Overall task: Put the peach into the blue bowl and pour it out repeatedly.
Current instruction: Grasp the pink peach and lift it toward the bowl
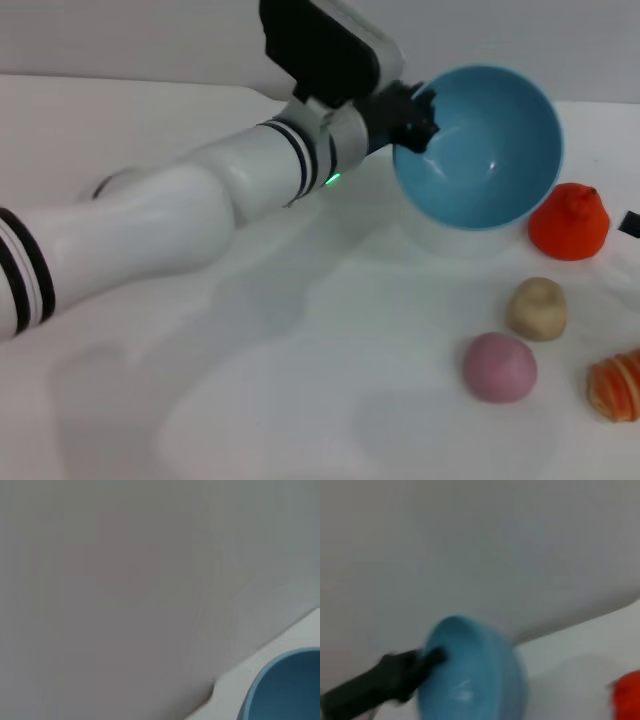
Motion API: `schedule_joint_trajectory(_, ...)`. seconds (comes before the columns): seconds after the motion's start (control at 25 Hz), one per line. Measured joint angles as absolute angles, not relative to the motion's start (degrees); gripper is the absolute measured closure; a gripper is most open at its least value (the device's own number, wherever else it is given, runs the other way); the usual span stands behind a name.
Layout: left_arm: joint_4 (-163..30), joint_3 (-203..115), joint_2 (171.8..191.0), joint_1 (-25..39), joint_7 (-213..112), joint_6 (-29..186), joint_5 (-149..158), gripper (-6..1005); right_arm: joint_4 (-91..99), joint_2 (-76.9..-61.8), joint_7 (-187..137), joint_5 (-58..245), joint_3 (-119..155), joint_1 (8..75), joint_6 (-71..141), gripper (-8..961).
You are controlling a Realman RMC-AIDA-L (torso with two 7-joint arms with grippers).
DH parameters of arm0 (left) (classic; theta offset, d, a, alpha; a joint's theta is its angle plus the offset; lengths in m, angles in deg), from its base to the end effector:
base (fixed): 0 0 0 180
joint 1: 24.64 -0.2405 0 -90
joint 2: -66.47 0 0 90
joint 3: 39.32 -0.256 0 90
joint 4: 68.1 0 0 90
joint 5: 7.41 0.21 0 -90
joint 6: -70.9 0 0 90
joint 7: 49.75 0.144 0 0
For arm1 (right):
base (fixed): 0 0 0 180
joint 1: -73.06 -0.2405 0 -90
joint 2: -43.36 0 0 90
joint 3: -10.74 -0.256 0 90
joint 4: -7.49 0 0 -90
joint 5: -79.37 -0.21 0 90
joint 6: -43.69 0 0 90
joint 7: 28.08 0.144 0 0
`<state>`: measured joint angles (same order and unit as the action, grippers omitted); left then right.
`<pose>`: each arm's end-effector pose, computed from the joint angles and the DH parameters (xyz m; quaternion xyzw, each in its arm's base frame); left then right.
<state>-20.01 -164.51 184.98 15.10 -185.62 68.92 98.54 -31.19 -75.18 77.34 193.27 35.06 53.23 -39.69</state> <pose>-0.1377 0.3990 -0.1244 -0.8950 -0.1859 -0.1387 0.3810 0.3490 0.2947 0.0462 -0.7508 0.5283 0.3196 0.2347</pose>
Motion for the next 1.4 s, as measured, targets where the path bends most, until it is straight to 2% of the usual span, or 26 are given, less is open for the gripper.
schedule_joint_trajectory(0.28,-20.1,-160.5,185.00,14.0,-187.8,74.4,98.5,1000,-40.5,-75.01,96.2,208.9,45.6,46.6,-46.8,222)
schedule_joint_trajectory(0.52,-20.0,-160.6,185.13,13.9,-188.1,74.5,97.8,999,-34.9,-74.96,104.0,217.8,52.9,41.0,-41.7,222)
schedule_joint_trajectory(0.96,-19.9,-160.7,185.26,13.9,-188.1,74.3,97.7,1000,-21.2,-75.03,104.3,218.9,60.6,35.3,-32.3,221)
schedule_joint_trajectory(1.28,-20.2,-160.6,185.29,13.7,-188.1,74.3,97.7,1000,-21.6,-74.99,104.5,218.9,61.6,36.0,-31.7,225)
schedule_joint_trajectory(1.4,-20.2,-160.6,185.22,13.7,-188.2,74.3,97.7,1000,-23.4,-75.10,104.4,218.5,61.4,36.7,-32.0,386)
